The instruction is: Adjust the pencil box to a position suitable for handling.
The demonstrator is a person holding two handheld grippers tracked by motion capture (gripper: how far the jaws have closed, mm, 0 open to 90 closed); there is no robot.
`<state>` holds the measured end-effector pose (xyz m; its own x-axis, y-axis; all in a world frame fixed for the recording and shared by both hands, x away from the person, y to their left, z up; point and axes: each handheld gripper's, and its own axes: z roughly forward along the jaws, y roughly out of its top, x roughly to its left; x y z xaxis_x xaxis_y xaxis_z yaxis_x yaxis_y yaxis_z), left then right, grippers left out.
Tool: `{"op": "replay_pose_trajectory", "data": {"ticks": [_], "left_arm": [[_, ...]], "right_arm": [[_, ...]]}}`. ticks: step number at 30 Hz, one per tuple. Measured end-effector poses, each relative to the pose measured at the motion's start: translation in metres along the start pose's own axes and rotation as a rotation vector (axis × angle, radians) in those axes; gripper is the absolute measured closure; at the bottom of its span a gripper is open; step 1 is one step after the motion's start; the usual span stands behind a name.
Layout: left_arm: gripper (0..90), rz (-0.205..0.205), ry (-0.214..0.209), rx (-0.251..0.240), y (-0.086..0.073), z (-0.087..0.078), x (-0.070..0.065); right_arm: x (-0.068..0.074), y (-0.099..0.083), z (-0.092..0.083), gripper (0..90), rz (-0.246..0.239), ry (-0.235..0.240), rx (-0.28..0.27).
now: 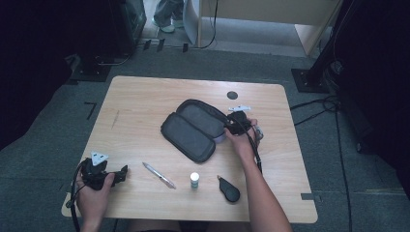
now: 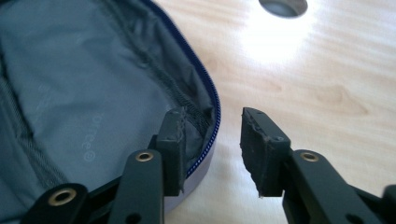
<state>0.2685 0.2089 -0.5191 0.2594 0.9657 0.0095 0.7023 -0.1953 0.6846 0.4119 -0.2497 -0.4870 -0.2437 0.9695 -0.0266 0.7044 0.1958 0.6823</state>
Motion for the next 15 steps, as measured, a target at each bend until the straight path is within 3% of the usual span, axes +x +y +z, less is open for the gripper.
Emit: {"op": "replay_pose_trajectory", "data": {"ticks": [9, 15], "left_arm": [[0.0, 0.000, 0.000, -0.001, 0.000, 0.000, 0.000], [0.0, 0.000, 0.000, 0.000, 0.000, 0.000, 0.000]], "right_arm": [[-0.002, -0.028, -0.017, 52.9, -0.009, 0.021, 0.041], [0.002, -0.045, -0.032, 48.9, -0.014, 0.065, 0.008]]}}
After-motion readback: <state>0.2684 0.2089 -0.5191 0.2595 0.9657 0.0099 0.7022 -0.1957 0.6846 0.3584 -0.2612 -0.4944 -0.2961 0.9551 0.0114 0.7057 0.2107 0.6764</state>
